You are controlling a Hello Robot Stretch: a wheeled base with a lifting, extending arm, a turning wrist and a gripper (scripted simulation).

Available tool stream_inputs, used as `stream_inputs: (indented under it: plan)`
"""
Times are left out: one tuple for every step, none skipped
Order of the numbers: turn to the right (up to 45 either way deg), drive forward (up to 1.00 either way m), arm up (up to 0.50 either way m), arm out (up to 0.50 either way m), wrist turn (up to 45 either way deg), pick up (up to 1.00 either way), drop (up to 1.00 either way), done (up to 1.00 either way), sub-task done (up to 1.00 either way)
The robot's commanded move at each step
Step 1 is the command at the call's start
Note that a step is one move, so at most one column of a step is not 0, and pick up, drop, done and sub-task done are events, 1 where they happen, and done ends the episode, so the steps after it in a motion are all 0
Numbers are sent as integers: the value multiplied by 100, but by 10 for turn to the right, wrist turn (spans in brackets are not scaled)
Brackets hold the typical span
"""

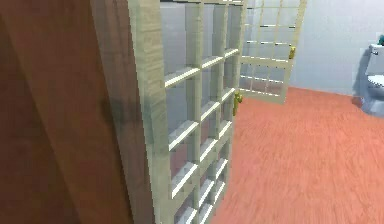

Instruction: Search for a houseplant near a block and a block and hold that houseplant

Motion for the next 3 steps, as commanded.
stream_inputs:
  plan:
    - [180,0,0,0,0,0,0,0,0]
    - [0,15,0,0,0,0,0,0,0]
    - [240,0,0,0,0,0,0,0,0]
